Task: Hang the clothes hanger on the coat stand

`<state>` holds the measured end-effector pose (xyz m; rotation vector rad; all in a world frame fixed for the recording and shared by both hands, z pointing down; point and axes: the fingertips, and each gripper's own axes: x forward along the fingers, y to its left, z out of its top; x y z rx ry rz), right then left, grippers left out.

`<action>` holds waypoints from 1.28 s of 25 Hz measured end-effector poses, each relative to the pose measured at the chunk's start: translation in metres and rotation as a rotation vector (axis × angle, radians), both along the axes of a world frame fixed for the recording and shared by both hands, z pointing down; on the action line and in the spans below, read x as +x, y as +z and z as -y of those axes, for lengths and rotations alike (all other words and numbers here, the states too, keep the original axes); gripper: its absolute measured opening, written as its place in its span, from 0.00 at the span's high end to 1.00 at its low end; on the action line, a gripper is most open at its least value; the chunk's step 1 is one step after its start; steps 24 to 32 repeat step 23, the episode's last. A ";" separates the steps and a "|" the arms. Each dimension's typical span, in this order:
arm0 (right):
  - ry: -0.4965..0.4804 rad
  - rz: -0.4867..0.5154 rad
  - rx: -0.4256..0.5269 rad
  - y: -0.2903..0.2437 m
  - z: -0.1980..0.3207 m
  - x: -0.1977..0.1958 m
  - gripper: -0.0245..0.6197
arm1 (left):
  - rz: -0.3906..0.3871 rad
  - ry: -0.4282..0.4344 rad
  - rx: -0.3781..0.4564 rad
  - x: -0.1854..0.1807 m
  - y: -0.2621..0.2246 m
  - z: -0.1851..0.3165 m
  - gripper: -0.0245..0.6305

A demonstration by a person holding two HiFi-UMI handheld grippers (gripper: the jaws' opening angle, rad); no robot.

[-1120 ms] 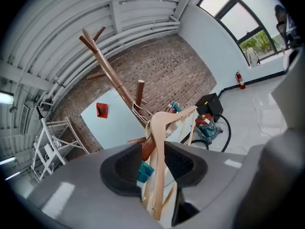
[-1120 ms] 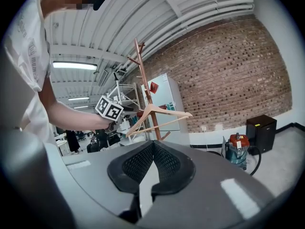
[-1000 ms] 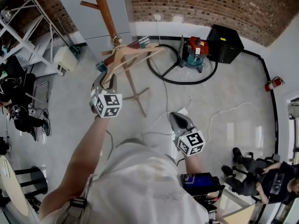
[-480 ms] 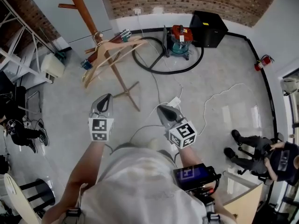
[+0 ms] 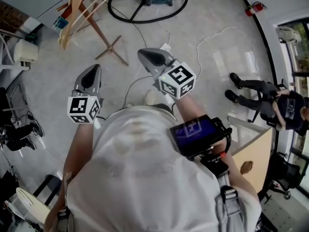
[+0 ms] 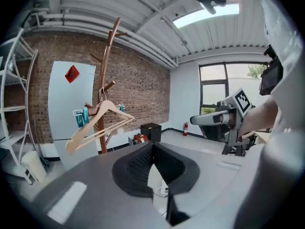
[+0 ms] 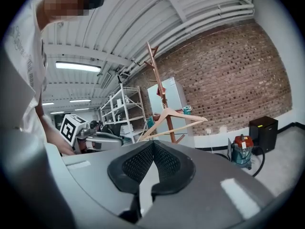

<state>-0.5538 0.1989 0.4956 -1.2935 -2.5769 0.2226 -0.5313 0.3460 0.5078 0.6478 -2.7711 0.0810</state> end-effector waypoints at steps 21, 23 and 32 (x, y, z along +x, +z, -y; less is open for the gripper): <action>0.061 -0.023 0.024 0.002 -0.047 0.076 0.94 | 0.004 0.102 0.067 0.051 0.006 -0.027 0.96; 0.067 -0.025 0.026 0.004 -0.051 0.080 0.94 | 0.011 0.103 0.065 0.054 0.006 -0.031 0.96; 0.067 -0.025 0.026 0.004 -0.051 0.080 0.94 | 0.011 0.103 0.065 0.054 0.006 -0.031 0.96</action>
